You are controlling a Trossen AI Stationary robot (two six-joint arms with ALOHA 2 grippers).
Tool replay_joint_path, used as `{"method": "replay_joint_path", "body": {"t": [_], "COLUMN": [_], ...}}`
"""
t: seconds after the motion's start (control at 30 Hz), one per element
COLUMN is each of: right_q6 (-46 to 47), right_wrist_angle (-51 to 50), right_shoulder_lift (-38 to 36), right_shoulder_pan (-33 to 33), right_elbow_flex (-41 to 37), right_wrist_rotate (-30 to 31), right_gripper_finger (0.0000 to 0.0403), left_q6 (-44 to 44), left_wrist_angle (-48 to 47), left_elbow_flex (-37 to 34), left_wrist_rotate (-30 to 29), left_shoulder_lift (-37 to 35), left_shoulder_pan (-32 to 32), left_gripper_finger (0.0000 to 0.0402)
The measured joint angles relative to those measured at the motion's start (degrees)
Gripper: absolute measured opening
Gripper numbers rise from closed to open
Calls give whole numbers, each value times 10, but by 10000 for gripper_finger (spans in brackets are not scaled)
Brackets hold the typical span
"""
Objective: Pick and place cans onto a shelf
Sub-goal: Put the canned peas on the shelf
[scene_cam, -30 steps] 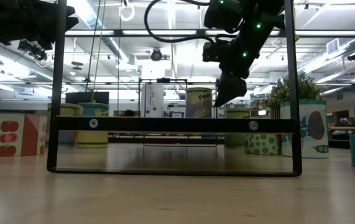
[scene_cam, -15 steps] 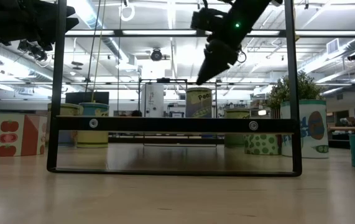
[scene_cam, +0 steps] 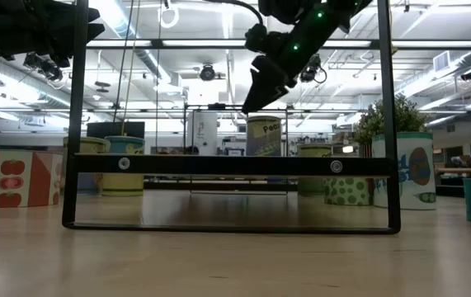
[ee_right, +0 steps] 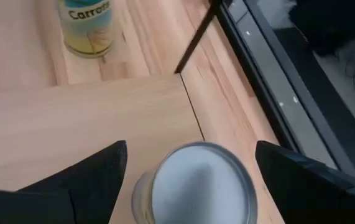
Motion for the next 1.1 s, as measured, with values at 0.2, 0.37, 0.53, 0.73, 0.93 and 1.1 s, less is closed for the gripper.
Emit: {"method": "replay_joint_path", "body": {"t": [0.2, 0.37, 0.53, 0.73, 0.93, 1.1], "right_q6": [46, 84, 83, 18, -101, -164], "right_wrist_angle": [-2, -3, -21, -44, -53, -65], "right_shoulder_lift": [5, 18, 18, 17, 17, 14], "right_shoulder_pan": [-4, -10, -19, -21, -20, -20], "right_elbow_flex": [0, 0, 0, 1, 1, 2], "right_wrist_rotate": [-3, -10, -19, -59, -79, -128], "right_gripper_finger": [363, 363, 363, 362, 351, 349], "left_q6": [0, 0, 0, 1, 1, 2], "left_wrist_angle": [0, 0, 0, 0, 0, 0], "left_elbow_flex": [0, 0, 0, 0, 0, 0], "left_wrist_rotate": [0, 0, 0, 0, 0, 0], "left_shoulder_lift": [0, 0, 0, 0, 0, 0], "left_shoulder_pan": [0, 0, 0, 0, 0, 0], "left_gripper_finger": [208, 208, 208, 208, 208, 208]}}
